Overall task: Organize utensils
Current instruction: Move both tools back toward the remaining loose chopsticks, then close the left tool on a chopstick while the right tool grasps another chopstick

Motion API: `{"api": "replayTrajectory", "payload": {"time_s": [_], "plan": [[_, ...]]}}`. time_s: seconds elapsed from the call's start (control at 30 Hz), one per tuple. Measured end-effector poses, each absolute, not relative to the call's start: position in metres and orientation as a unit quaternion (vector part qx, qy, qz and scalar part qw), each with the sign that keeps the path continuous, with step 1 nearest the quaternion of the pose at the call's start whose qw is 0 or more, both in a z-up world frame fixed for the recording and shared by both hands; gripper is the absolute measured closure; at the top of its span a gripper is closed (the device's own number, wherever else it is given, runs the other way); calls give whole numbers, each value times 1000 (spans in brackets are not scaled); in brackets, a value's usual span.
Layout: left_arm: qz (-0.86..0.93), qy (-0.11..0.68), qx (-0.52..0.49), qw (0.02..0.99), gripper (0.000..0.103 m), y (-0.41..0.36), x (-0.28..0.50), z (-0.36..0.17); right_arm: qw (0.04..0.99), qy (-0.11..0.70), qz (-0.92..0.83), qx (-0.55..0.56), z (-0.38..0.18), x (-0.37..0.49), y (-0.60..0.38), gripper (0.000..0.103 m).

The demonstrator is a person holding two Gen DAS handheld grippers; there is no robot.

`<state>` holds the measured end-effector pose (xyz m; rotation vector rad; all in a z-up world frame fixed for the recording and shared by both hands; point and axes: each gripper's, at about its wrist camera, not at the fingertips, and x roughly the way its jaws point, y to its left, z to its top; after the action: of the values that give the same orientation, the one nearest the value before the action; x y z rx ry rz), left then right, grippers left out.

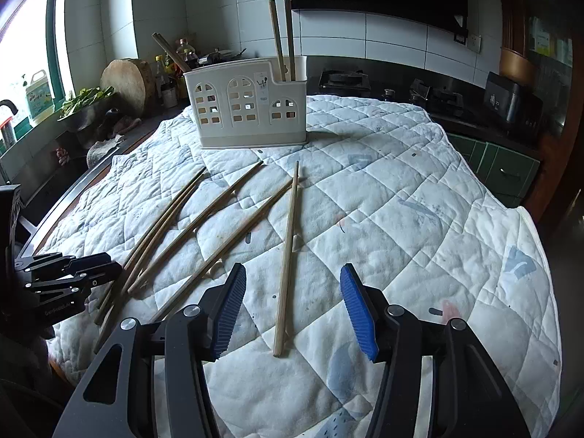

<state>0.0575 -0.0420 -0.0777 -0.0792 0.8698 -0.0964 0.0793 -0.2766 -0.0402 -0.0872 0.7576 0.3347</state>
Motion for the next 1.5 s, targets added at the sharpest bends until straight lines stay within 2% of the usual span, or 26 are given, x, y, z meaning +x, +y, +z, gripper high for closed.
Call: {"api": "replayTrajectory", "payload": {"time_s": [0.33, 0.47, 0.57, 0.93, 1.17, 1.33, 1.5], "plan": [[-21, 409, -2, 912, 79, -44, 57, -76, 910, 378, 164, -44, -49, 80, -275, 51], [-30, 411, -5, 911, 90, -49, 56, -75, 906, 388, 166, -44, -54, 82, -274, 51], [-34, 415, -8, 909, 93, -54, 57, -81, 903, 393, 167, -45, -58, 83, -272, 52], [-33, 409, -37, 911, 96, -45, 58, -82, 894, 412, 175, -38, -68, 94, -263, 76], [-46, 403, -57, 912, 95, -41, 57, -85, 887, 429, 168, -38, -79, 104, -258, 82], [-54, 403, -63, 911, 96, -38, 59, -85, 890, 427, 156, -44, -81, 105, -257, 94], [-58, 402, -70, 911, 96, -34, 59, -80, 893, 420, 154, -39, -76, 102, -261, 96]]}}
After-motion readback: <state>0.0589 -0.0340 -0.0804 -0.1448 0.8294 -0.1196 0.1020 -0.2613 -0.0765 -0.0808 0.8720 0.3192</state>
